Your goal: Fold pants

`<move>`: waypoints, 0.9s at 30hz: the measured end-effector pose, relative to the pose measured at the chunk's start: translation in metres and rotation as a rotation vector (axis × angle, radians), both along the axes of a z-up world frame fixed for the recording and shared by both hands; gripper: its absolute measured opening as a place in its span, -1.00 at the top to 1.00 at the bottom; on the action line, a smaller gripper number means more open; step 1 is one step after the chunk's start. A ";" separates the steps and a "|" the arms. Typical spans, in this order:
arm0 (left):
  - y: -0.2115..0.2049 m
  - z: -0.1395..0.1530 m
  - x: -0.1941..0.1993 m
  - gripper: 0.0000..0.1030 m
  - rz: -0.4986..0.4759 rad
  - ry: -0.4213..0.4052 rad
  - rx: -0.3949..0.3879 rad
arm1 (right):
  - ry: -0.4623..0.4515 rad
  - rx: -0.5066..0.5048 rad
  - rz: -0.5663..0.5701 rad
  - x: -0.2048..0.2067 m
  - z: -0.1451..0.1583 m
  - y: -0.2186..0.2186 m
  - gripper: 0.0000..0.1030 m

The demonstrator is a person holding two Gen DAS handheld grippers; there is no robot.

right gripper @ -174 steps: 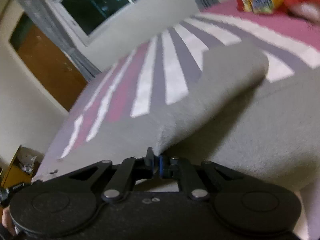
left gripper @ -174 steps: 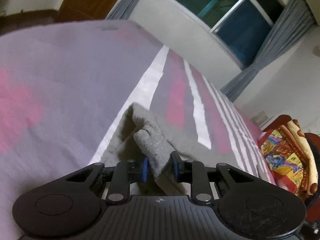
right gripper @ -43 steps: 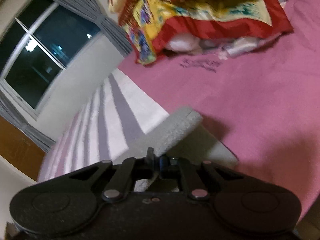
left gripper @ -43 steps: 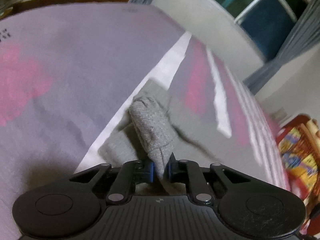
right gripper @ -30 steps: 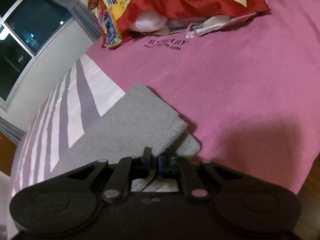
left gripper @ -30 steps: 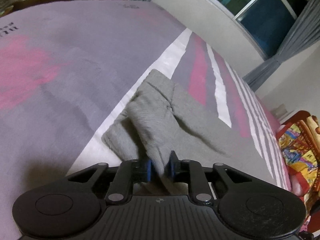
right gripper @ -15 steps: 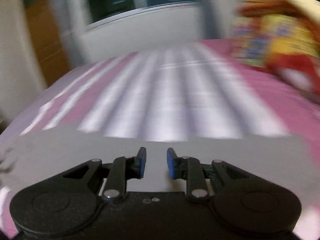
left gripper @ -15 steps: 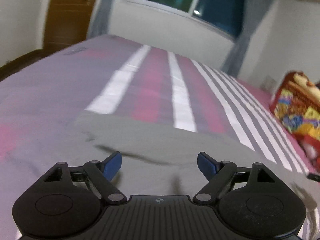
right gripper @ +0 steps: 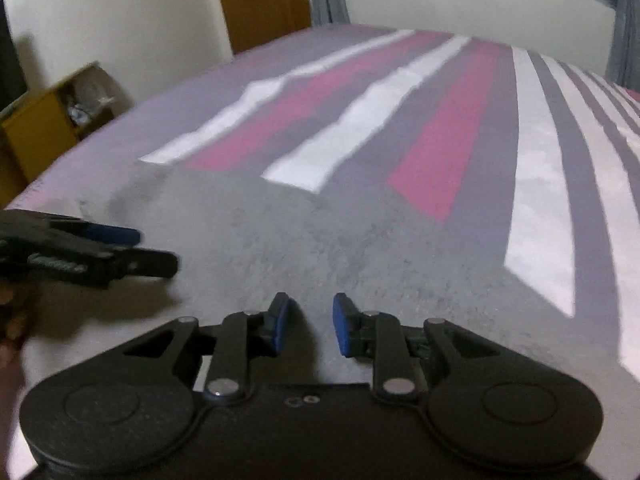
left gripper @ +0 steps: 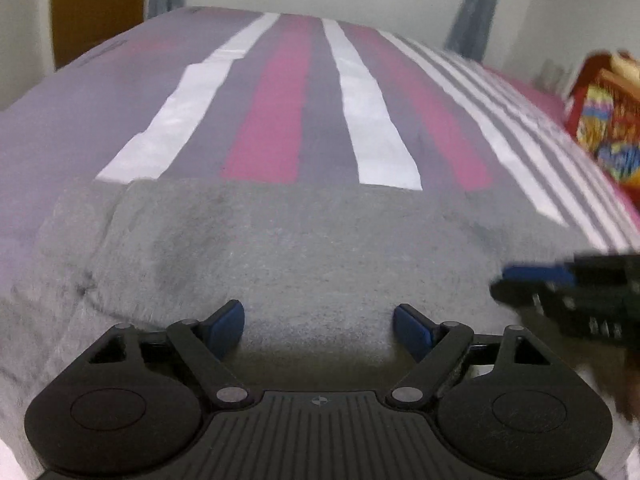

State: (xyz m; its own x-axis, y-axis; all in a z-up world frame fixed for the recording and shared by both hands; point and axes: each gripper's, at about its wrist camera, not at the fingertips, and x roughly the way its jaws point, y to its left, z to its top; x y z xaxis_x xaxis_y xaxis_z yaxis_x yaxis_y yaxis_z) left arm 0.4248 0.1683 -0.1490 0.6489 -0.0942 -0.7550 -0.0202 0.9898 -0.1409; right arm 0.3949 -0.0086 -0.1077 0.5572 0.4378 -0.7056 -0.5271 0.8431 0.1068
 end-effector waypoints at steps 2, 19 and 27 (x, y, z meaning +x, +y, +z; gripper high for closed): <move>0.001 0.020 -0.005 -0.60 -0.006 -0.061 -0.017 | -0.015 0.019 -0.018 0.003 0.012 0.001 0.53; 0.028 0.001 -0.048 -0.60 0.067 -0.096 -0.065 | 0.038 0.208 -0.457 -0.039 0.008 -0.264 0.45; 0.021 0.005 -0.061 -0.60 0.121 -0.065 -0.077 | 0.005 0.258 -0.868 -0.110 0.014 -0.460 0.60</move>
